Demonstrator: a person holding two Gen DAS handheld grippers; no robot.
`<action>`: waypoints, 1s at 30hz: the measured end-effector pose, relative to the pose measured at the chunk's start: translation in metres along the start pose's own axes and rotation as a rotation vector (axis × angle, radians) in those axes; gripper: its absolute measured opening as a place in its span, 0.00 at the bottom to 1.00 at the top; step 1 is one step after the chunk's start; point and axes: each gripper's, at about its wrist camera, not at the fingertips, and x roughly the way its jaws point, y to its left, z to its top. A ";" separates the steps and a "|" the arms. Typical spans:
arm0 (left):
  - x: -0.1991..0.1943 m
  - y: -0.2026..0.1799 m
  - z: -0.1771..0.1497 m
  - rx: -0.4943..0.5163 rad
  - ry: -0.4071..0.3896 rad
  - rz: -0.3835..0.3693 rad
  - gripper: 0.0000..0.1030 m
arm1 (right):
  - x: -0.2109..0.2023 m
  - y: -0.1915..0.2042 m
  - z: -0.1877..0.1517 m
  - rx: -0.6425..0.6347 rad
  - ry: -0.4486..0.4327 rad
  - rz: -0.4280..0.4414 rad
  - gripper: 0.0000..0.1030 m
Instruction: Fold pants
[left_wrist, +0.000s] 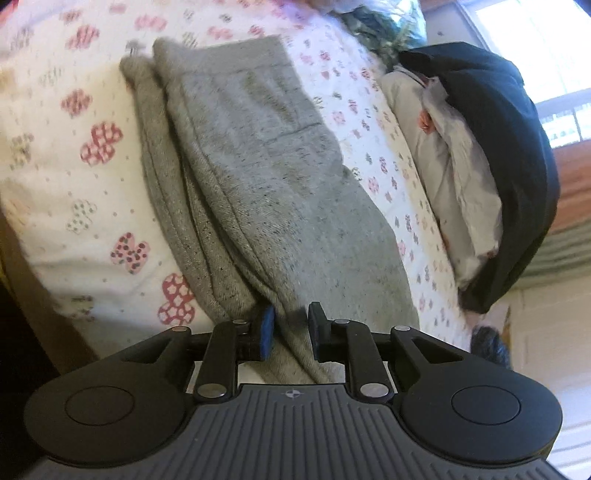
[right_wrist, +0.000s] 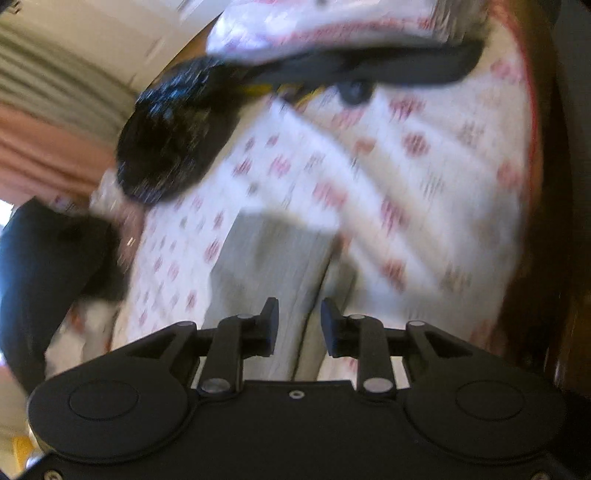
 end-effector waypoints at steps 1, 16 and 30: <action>-0.005 -0.003 -0.002 0.022 -0.010 0.006 0.19 | 0.003 -0.002 0.004 0.019 -0.004 -0.002 0.37; 0.023 -0.042 0.014 0.208 -0.069 0.082 0.33 | 0.032 -0.005 0.009 0.074 0.006 -0.011 0.06; 0.036 -0.027 0.020 0.177 -0.054 0.106 0.33 | 0.030 -0.011 0.008 0.079 0.016 0.014 0.22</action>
